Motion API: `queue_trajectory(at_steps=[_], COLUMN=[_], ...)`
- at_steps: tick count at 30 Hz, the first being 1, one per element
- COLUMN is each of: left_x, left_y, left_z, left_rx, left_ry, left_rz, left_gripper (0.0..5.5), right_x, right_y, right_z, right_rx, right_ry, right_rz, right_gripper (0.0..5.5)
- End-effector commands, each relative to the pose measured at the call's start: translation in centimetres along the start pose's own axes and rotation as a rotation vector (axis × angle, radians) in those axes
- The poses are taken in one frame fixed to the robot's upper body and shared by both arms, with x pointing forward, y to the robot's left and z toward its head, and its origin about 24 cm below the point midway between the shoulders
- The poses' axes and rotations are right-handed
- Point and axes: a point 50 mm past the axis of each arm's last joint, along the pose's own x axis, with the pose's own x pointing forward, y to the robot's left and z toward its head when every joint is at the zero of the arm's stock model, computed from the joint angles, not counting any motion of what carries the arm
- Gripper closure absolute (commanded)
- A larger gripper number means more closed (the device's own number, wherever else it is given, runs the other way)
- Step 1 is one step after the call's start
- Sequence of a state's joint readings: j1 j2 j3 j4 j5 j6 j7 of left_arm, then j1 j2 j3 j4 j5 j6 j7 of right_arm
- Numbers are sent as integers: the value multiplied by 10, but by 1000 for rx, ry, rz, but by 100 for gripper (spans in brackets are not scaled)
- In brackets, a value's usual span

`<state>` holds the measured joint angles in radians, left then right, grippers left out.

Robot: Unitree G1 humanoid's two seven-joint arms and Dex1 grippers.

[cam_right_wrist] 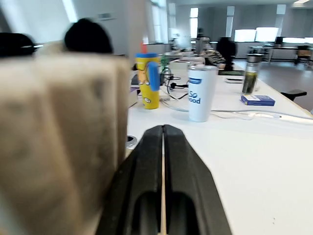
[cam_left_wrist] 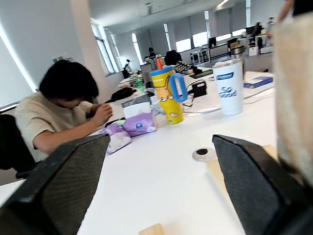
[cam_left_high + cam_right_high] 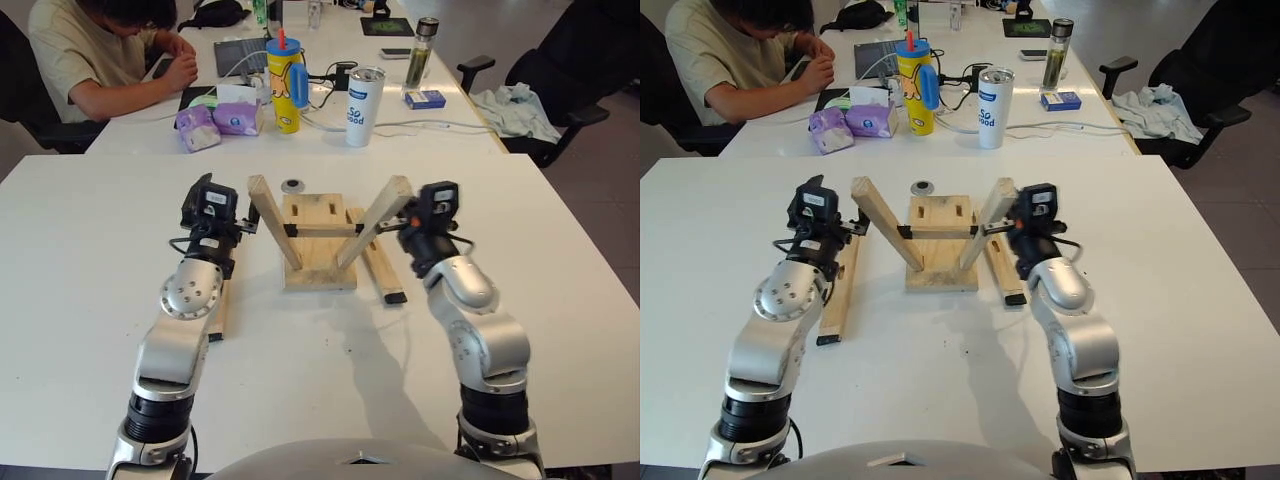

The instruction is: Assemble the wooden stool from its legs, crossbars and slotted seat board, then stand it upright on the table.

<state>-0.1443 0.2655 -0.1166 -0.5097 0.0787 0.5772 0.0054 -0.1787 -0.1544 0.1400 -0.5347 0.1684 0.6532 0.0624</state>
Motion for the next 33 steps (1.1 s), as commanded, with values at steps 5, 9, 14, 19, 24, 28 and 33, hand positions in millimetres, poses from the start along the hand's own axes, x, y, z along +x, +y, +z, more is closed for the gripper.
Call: queue_trajectory(at_steps=[5,9,14,19,24,28,33], left_x=[8,3,-1,0,-3,-12,-11], left_y=[18,45,84,96,115,118,115], left_z=[-27,-44,-62,-52,-57,-67,-67], left_rx=[69,105,188,207,194,204,181], left_ry=[150,214,284,254,318,370,360], left_rz=[-9,42,-79,-363,-449,-523,-536], left_gripper=[160,160,160,160,160,160,160], right_x=[0,8,37,43,26,12,5], right_y=[2,-15,-24,-7,19,36,57], right_z=[-53,-51,-26,-15,-17,-11,-5], right_rx=[-80,-77,-97,-177,-228,-255,-251], right_ry=[329,295,133,35,12,-12,-39], right_rz=[167,138,171,392,669,822,901], right_gripper=[550,550,550,550,550,550,550])
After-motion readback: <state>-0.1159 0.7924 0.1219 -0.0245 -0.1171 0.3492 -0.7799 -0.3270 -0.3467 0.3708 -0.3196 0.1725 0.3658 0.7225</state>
